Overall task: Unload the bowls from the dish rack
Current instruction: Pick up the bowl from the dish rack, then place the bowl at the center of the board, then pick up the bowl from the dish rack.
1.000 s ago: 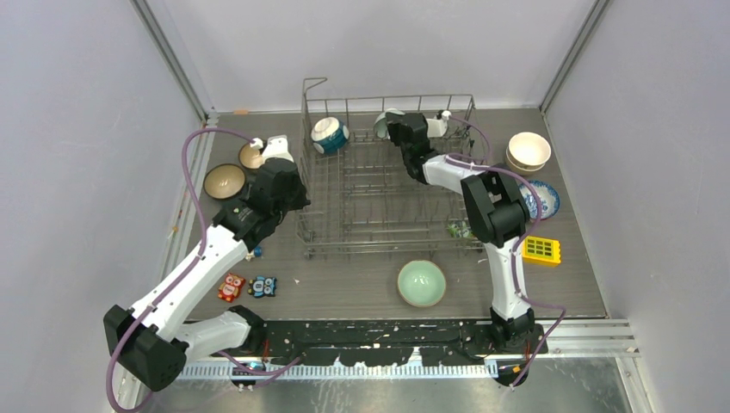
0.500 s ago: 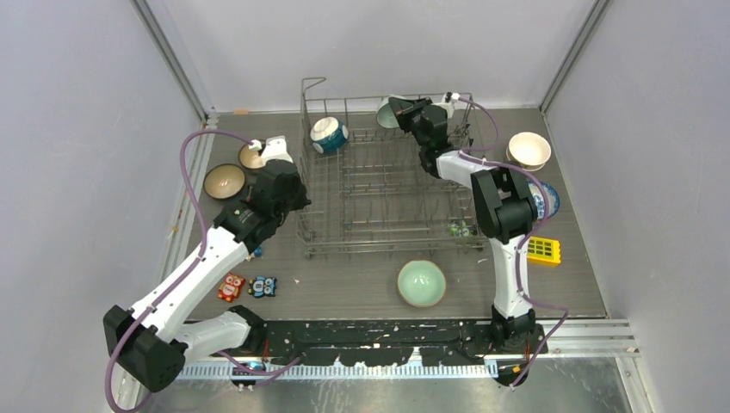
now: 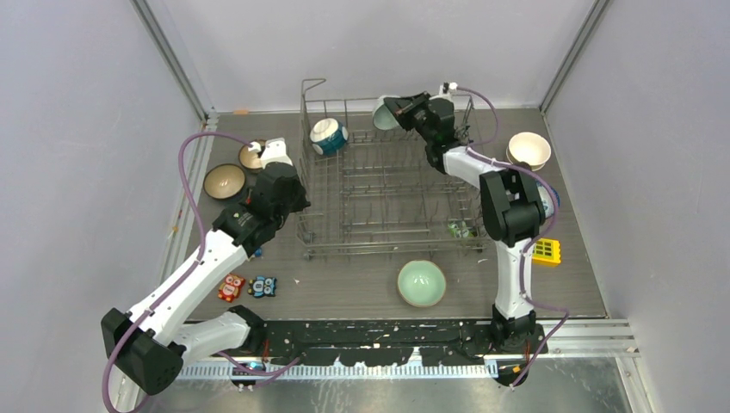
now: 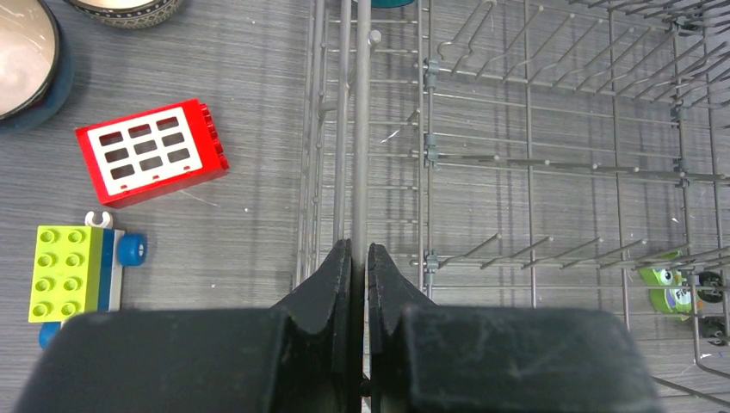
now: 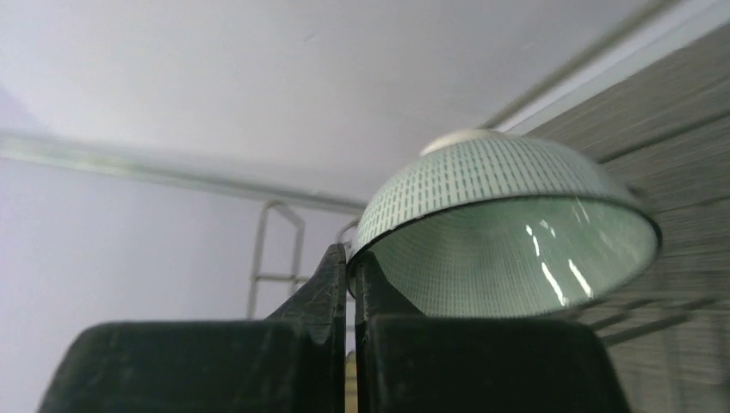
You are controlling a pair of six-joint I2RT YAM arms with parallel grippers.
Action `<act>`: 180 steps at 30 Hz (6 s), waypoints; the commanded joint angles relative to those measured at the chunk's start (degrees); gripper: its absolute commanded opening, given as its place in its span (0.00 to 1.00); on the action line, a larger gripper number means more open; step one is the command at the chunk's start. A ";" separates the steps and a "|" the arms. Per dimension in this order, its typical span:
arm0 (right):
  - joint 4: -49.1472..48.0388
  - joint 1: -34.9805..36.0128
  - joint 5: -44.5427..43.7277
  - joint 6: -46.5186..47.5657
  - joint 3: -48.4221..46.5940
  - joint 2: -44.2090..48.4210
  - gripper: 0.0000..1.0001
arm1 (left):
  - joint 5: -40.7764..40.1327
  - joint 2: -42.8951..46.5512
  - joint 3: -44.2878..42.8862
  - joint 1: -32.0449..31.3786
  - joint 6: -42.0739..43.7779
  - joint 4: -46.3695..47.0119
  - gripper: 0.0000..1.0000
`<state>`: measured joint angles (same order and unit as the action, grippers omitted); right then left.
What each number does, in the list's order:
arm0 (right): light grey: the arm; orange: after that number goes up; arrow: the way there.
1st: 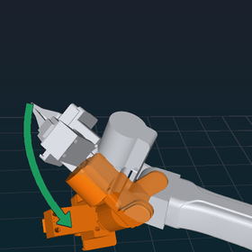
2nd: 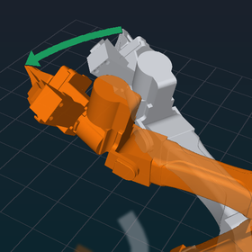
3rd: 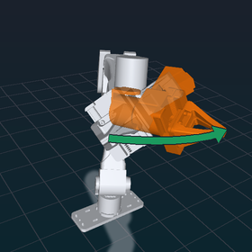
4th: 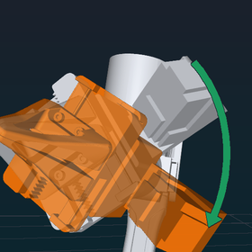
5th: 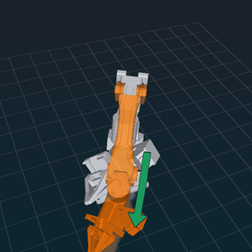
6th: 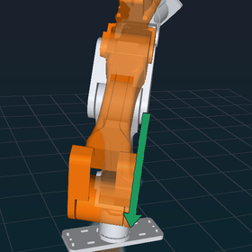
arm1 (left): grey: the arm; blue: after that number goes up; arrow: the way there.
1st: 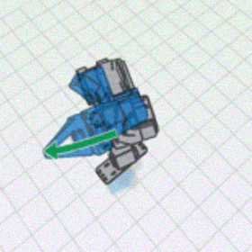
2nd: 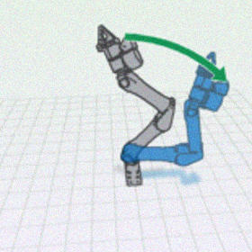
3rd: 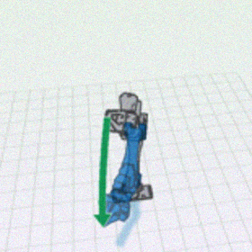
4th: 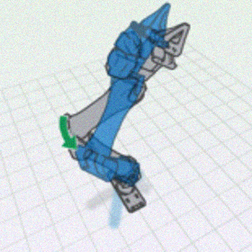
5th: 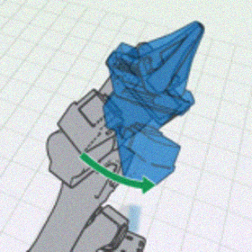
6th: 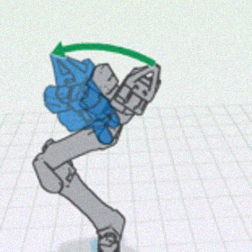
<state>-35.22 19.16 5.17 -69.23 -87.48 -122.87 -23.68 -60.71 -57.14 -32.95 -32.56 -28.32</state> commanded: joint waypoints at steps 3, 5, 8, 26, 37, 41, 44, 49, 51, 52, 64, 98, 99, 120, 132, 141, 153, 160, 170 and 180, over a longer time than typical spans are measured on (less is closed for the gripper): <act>-12.98 1.95 12.15 2.58 -3.48 20.73 0.01 | -1.84 1.23 0.37 -0.27 1.78 4.44 0.10; -11.89 2.02 13.68 3.35 -2.58 23.00 0.01 | -1.81 1.06 0.30 -0.26 1.76 4.72 0.12; -9.47 1.98 15.59 5.33 -0.42 26.61 0.01 | -1.90 0.86 0.15 -0.27 1.71 4.96 0.20; 78.42 28.15 -0.88 55.46 -9.75 64.84 0.01 | -1.70 2.52 -8.10 -0.20 6.21 -0.32 1.00; 98.82 60.70 -30.57 59.35 -13.34 57.14 0.01 | -5.80 14.83 -9.99 -0.19 8.56 -11.93 1.00; 100.08 70.95 -35.20 61.83 -17.95 47.39 0.01 | -7.09 19.31 -8.85 -0.19 8.56 -15.36 1.00; 101.33 74.62 -34.67 62.99 -20.08 41.34 0.01 | -7.61 21.49 -8.39 -0.14 8.33 -17.43 1.00; 102.07 77.45 -30.89 63.49 -18.56 35.27 0.01 | -7.08 23.20 -7.98 -0.19 7.97 -18.99 1.00; 101.55 77.88 -29.47 63.51 -17.11 34.20 0.01 | -7.08 23.39 -7.92 -0.18 8.03 -19.27 1.00; 101.38 77.97 -28.78 63.62 -16.02 33.67 0.01 | -7.08 23.56 -7.78 -0.19 7.99 -19.25 1.00; 92.82 78.38 -22.63 66.33 -0.06 27.42 0.01 | -6.00 24.67 -3.46 -0.18 6.83 -18.29 1.00; 86.98 72.71 -22.64 72.31 6.95 16.39 0.05 | -5.34 25.11 1.81 -0.19 5.58 -17.11 1.00; 86.96 72.61 -22.51 72.29 6.91 16.21 0.06 | -5.26 25.11 1.79 -0.19 5.55 -17.12 1.00; 98.69 74.83 -17.19 70.12 -8.36 24.98 0.73 | -5.49 24.57 0.35 -0.19 5.99 -17.65 1.00; 92.40 56.70 -19.76 63.76 -27.09 42.00 0.76 | -6.06 20.22 -3.39 -0.19 8.03 -14.36 1.00; 59.03 23.16 0.45 33.86 -13.90 40.43 0.73 | -4.49 16.79 -3.91 -0.16 8.85 -10.36 1.00; 50.14 10.71 11.96 13.49 -31.01 9.30 0.75 | -4.79 9.32 -3.98 -0.10 11.51 -0.43 1.00; 52.01 10.72 4.13 4.08 -35.86 1.26 0.78 | -4.87 4.48 -4.38 -0.08 10.90 3.55 1.00; 53.83 15.38 -17.06 -5.26 -26.15 5.87 0.77 | -6.58 4.11 -1.60 -0.10 9.91 5.62 1.00; 61.41 19.83 -21.00 -5.59 -33.62 0.03 0.75 | -7.39 6.72 1.41 -0.04 9.81 5.67 1.00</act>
<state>23.59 37.65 -10.46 -73.69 -116.92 -121.27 -29.28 -55.94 -56.77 -32.99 -22.09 -25.91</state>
